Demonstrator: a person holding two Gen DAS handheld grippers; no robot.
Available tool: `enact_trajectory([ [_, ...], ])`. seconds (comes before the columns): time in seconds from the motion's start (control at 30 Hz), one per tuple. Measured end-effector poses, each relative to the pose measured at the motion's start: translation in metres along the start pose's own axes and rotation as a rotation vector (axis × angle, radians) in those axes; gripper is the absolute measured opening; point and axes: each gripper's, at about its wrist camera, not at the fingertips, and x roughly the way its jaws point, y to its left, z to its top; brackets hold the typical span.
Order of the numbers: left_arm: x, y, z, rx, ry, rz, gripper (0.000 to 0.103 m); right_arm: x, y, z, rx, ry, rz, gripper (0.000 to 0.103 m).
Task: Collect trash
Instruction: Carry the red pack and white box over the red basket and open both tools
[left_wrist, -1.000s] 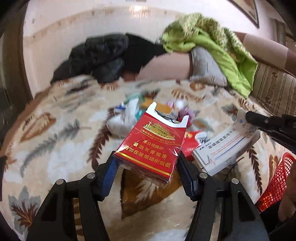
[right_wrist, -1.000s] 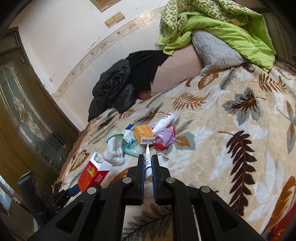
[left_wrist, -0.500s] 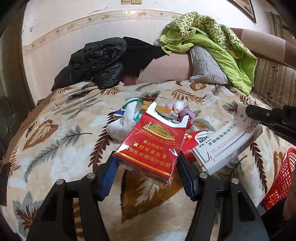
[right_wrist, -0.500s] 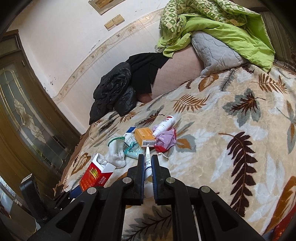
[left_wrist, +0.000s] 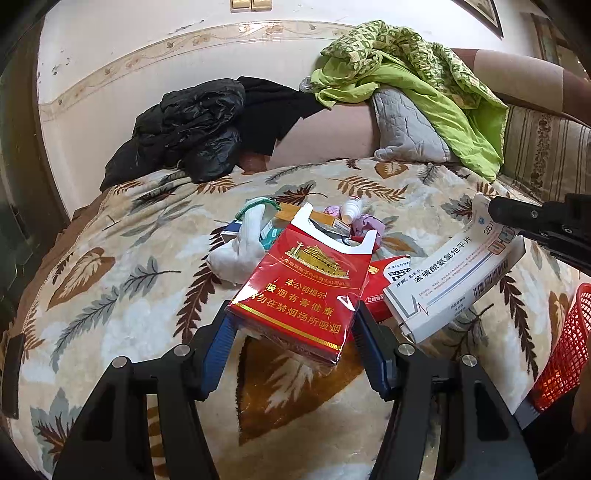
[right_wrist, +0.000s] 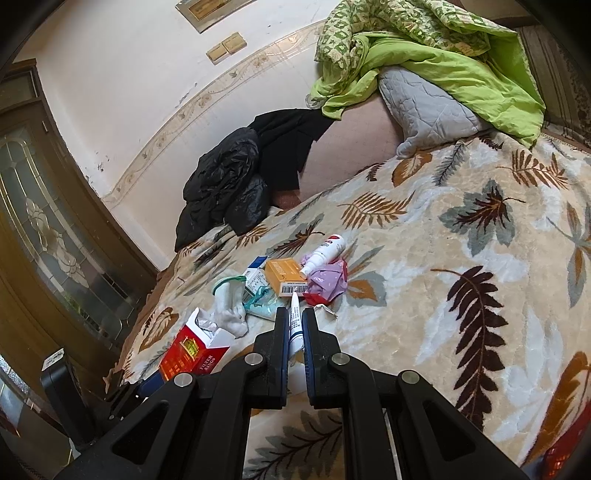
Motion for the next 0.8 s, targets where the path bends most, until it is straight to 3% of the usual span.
enact_trajectory([
  [0.17,-0.001,-0.004,0.001,0.003,-0.003,-0.014,0.061,-0.008,-0.002,0.000,0.010,-0.011,0.004,0.008],
  [0.43,-0.009,-0.020,0.003,0.001,-0.009,-0.116,0.061,-0.039,-0.016,0.002,0.057,-0.034,0.013,0.008],
  [0.8,-0.036,-0.079,0.010,0.025,-0.002,-0.313,0.061,-0.138,-0.058,0.011,0.066,-0.133,-0.080,0.008],
])
